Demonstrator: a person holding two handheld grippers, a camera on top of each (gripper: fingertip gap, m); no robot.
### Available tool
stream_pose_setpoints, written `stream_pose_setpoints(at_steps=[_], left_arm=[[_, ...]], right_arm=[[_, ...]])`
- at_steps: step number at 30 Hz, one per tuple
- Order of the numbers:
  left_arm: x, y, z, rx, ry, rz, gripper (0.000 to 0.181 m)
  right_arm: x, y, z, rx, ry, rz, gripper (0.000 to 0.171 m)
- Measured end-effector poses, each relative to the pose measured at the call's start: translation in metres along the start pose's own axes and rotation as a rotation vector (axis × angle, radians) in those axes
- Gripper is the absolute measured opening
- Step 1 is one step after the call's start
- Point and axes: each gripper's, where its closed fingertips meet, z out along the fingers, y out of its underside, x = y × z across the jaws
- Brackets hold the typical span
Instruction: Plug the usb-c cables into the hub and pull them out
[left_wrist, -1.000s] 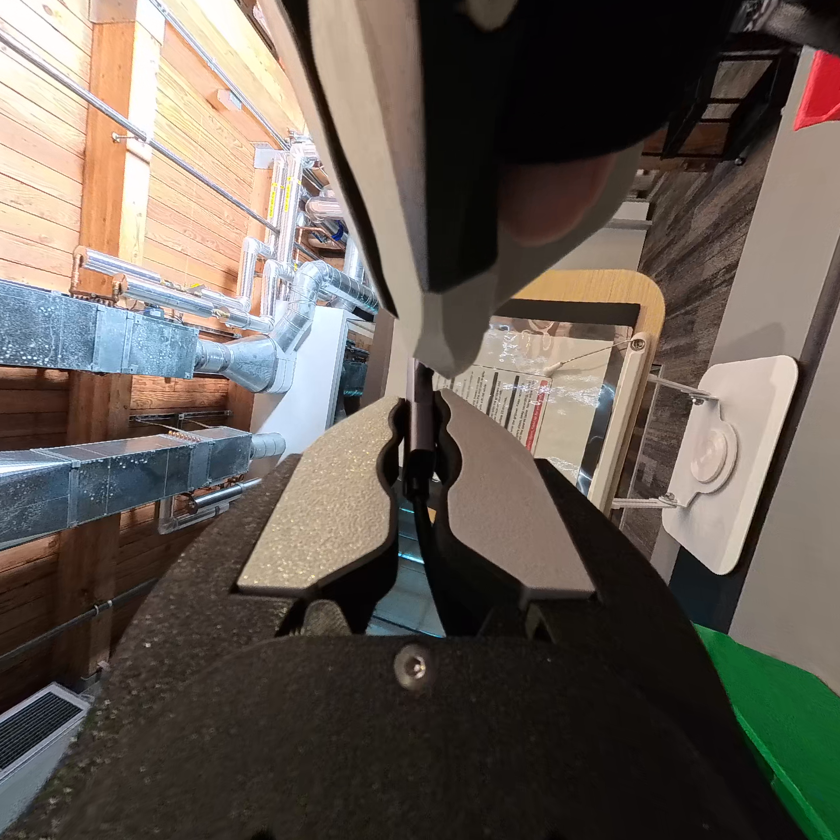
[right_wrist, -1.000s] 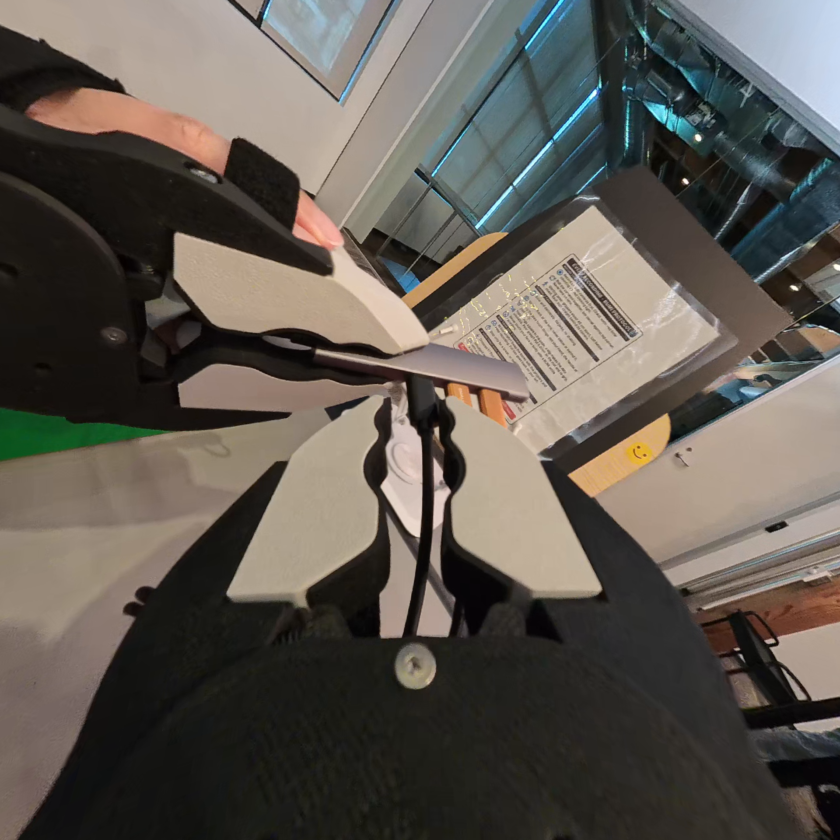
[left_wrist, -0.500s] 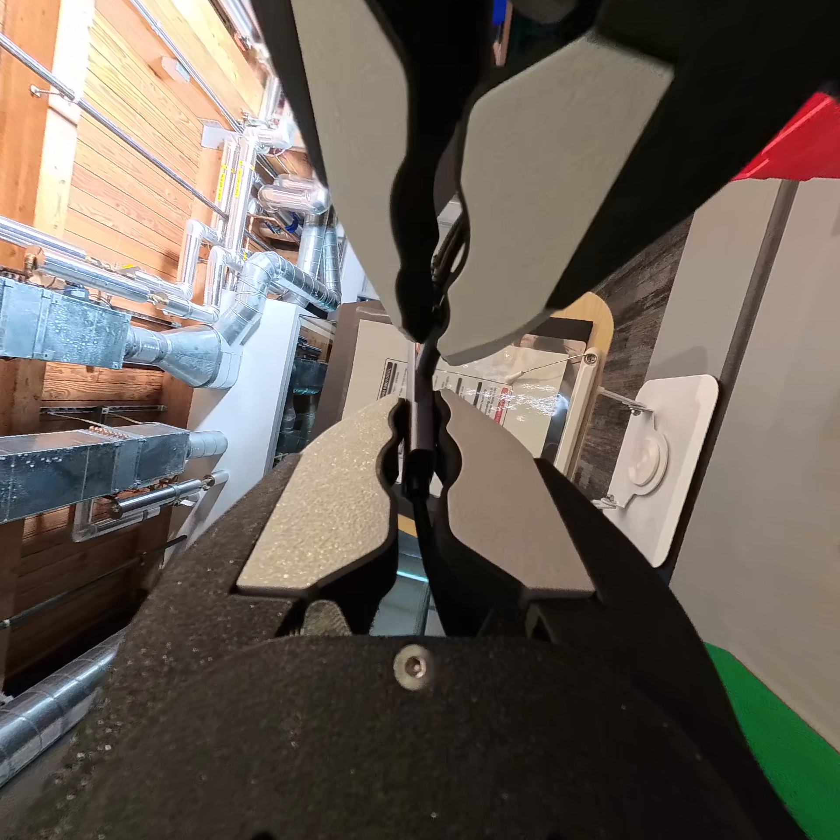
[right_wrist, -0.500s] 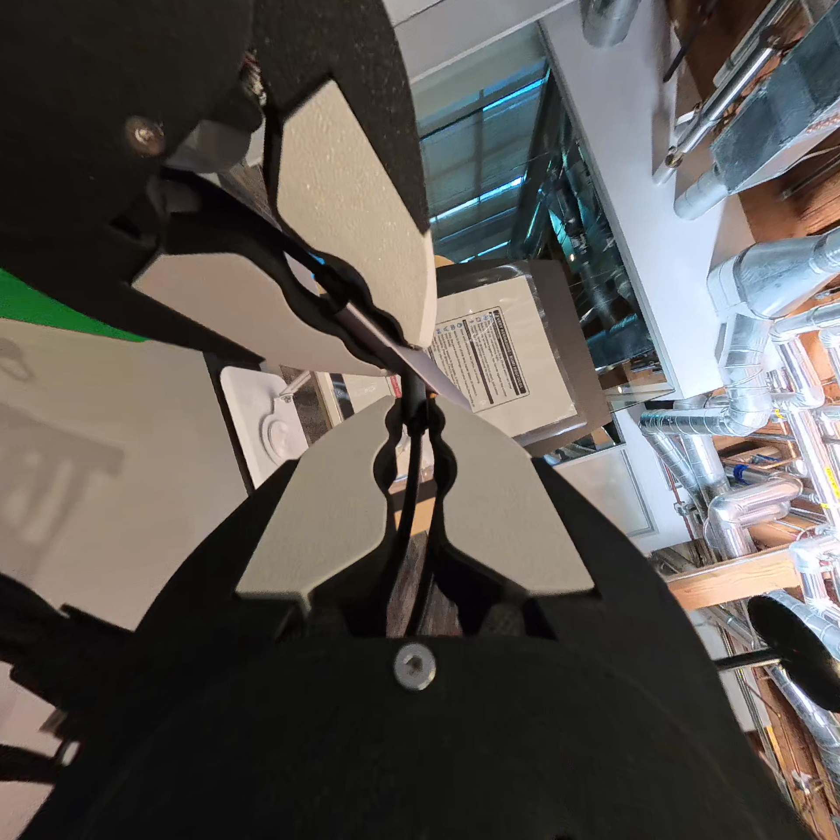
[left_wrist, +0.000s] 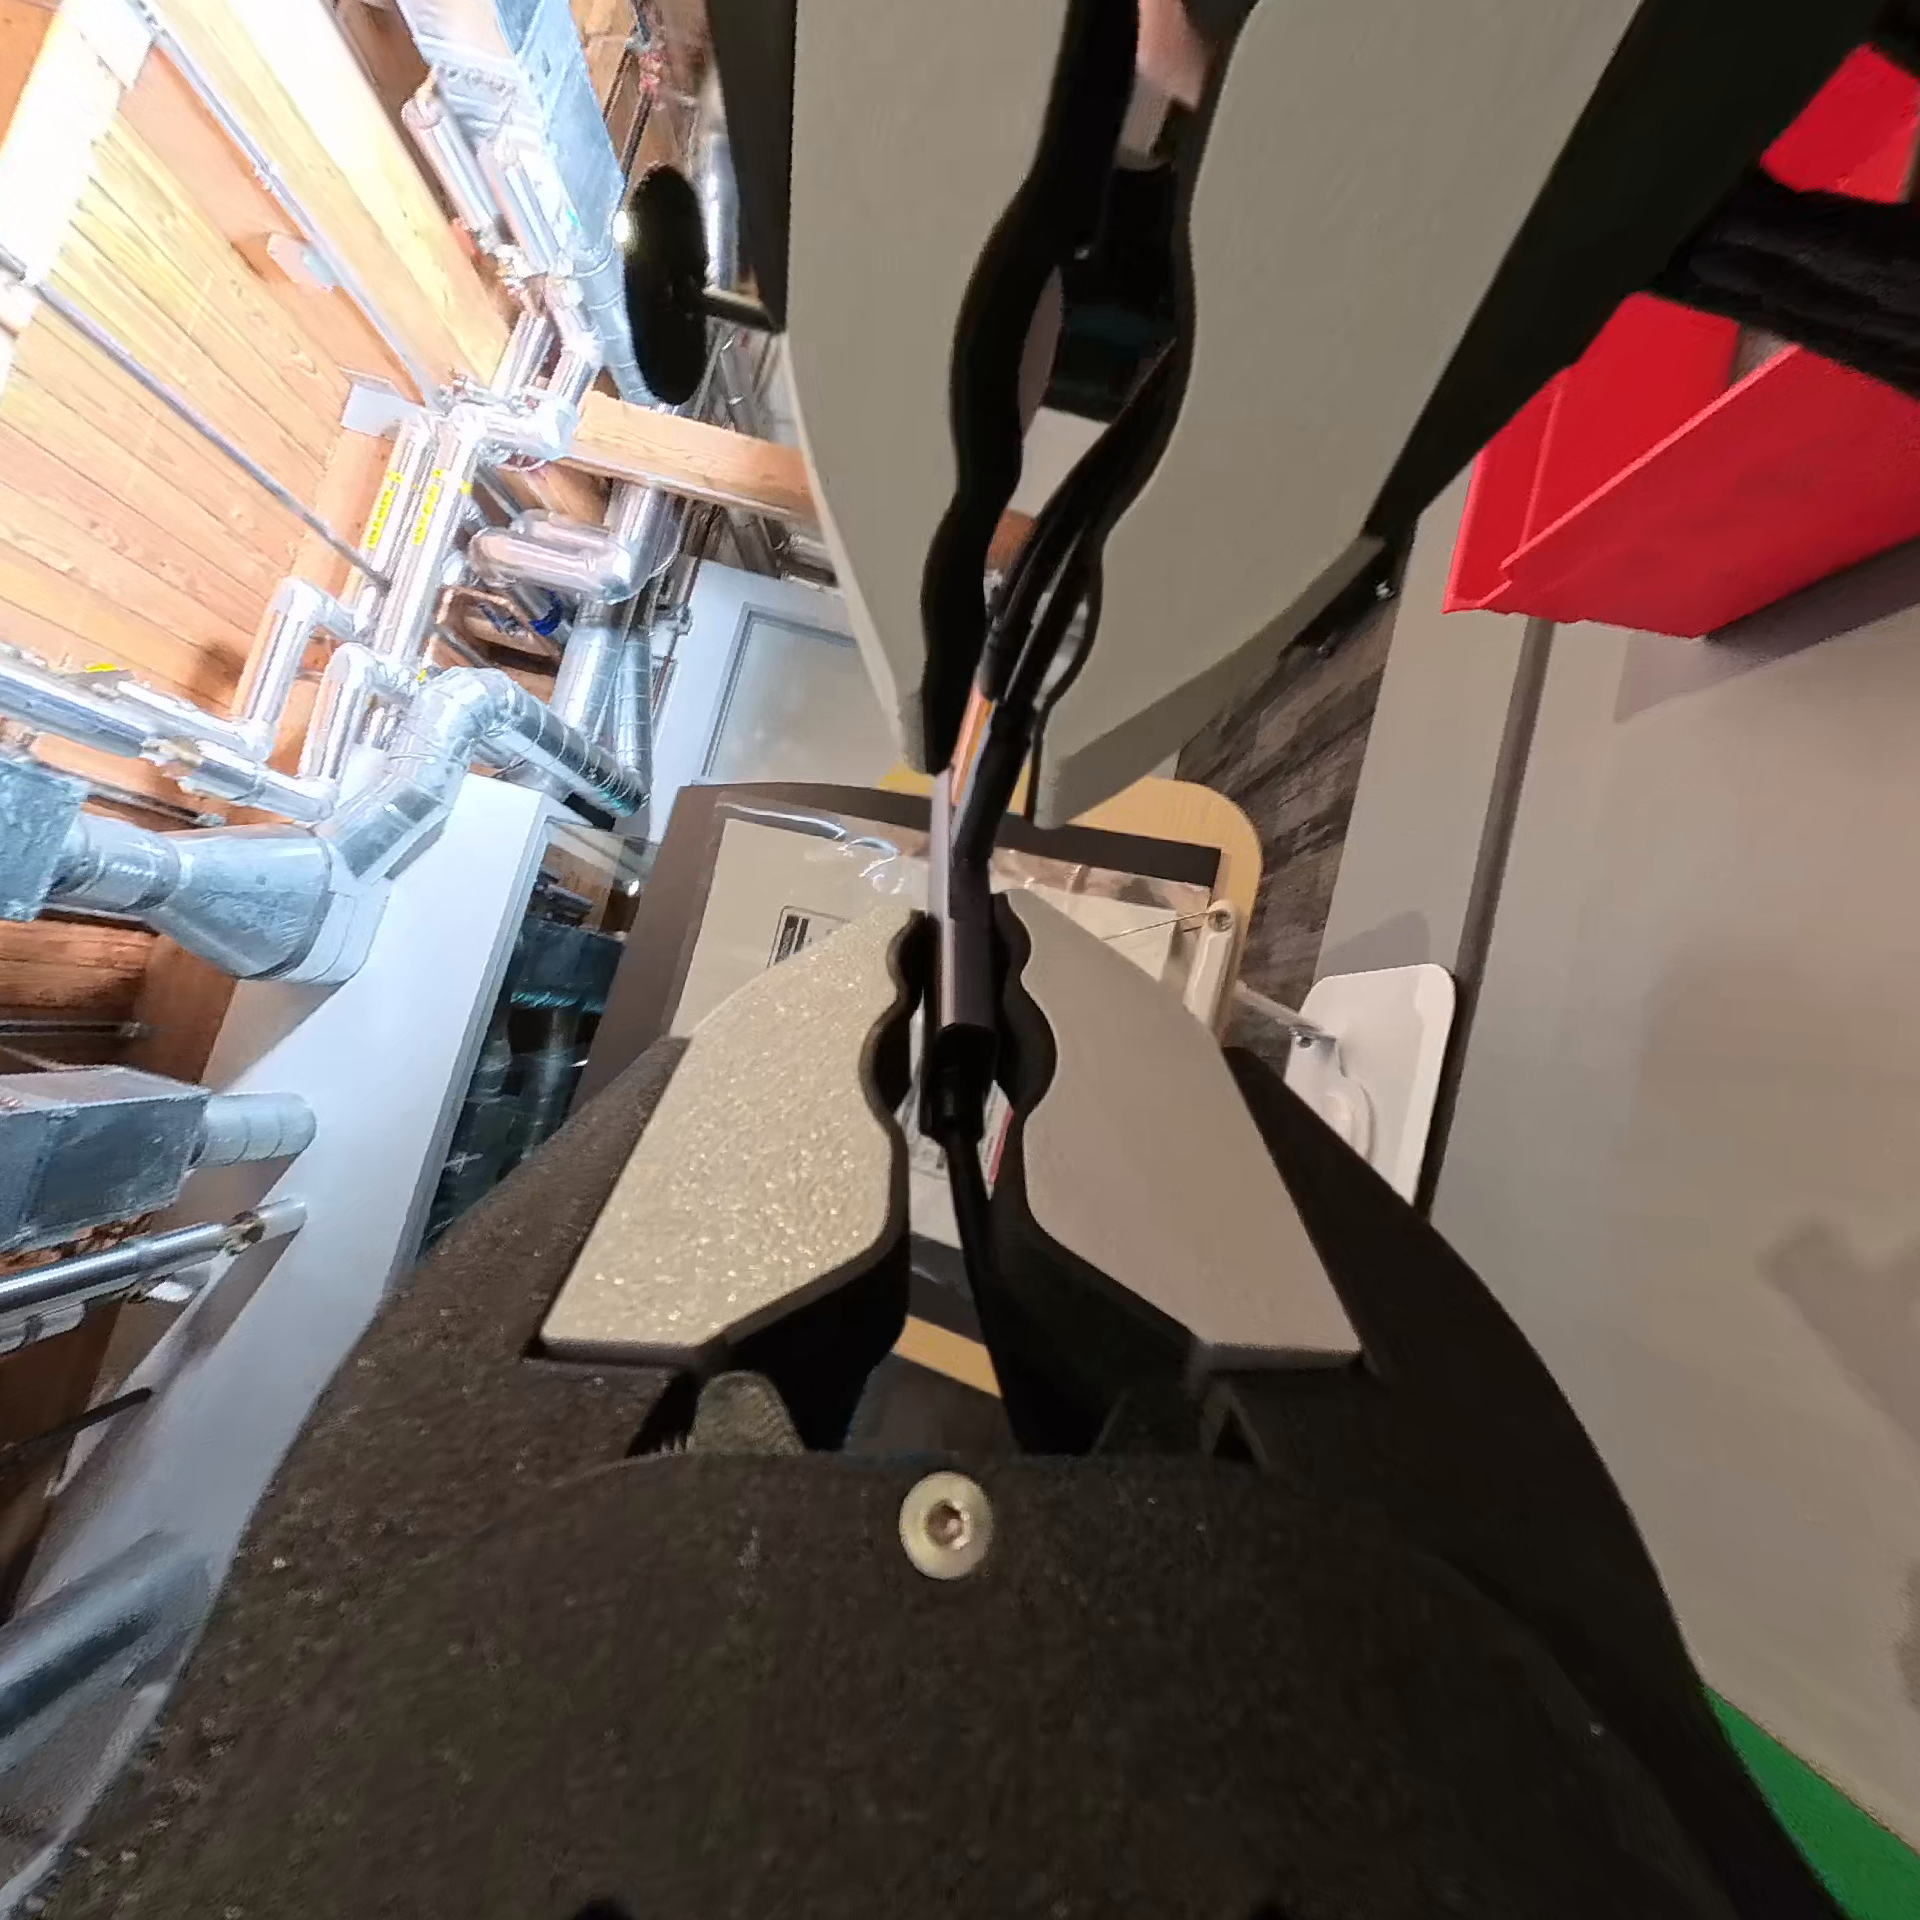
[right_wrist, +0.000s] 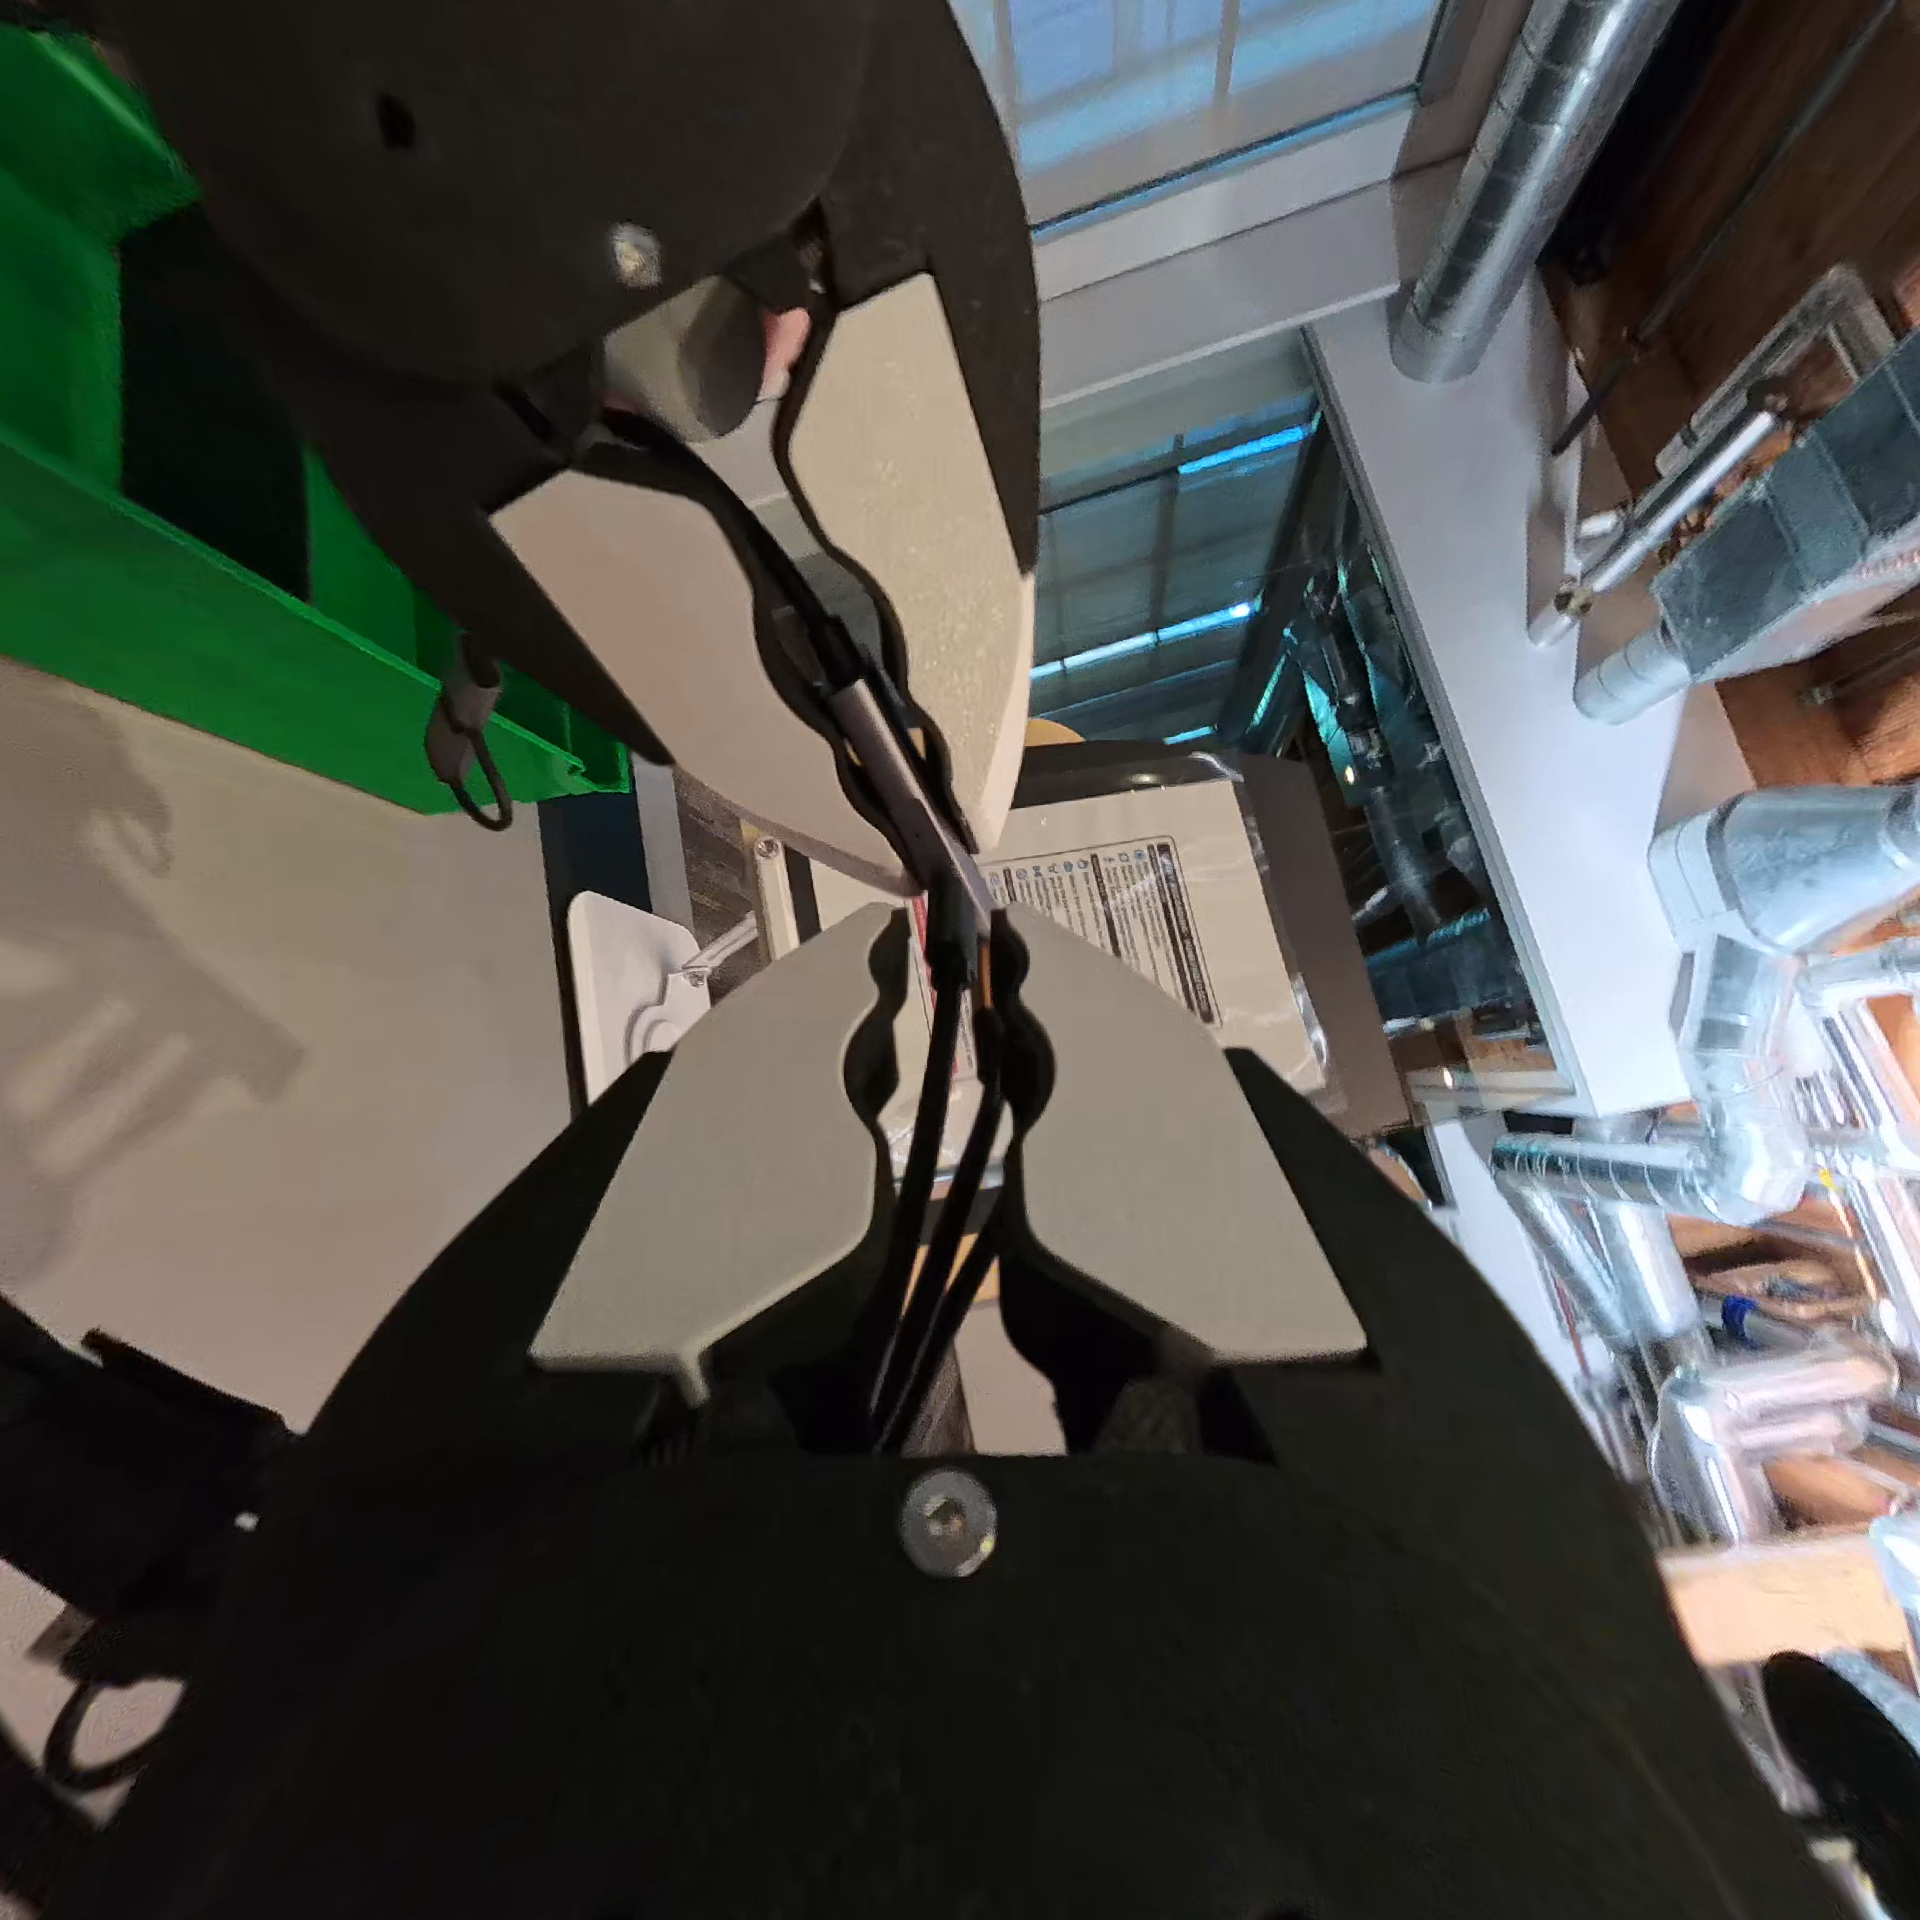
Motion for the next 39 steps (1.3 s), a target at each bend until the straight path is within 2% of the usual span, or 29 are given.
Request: stream_pose_setpoints(at_steps=[1,4,8,10,14,18,22,27,31,39], left_arm=[[0.001,-0.001,-0.001,0.012,0.016,-0.008,0.010],[0.003,-0.006,-0.005,0.049,0.059,-0.038,0.010],[0.003,-0.008,-0.010,0.091,0.101,-0.076,0.010],[0.004,-0.010,-0.013,0.113,0.126,-0.092,0.010],[0.005,-0.019,-0.019,0.183,0.171,-0.148,0.010],[0.007,-0.021,-0.021,0.195,0.202,-0.173,0.010],[0.010,-0.013,-0.019,0.159,0.228,-0.178,0.010],[0.016,-0.012,-0.021,0.169,0.284,-0.200,0.010],[0.014,-0.014,-0.022,0.187,0.289,-0.231,0.010],[0.012,-0.019,-0.027,0.212,0.292,-0.226,0.011]], right_arm=[[-0.003,-0.002,-0.002,0.012,-0.021,-0.030,0.017],[-0.004,-0.002,-0.008,-0.013,-0.004,-0.172,0.018],[-0.001,-0.015,-0.018,0.049,-0.001,-0.195,0.019],[0.006,-0.028,-0.027,0.102,0.003,-0.122,0.022],[0.029,-0.062,-0.053,0.322,0.008,0.127,0.022],[0.040,-0.071,-0.062,0.415,-0.024,0.300,0.024],[0.036,-0.061,-0.056,0.334,-0.029,0.265,0.025],[0.059,-0.047,-0.064,0.302,0.113,0.230,0.024],[0.020,-0.017,-0.048,0.131,-0.052,0.035,0.031],[0.001,-0.024,-0.050,0.129,-0.176,0.055,0.026]])
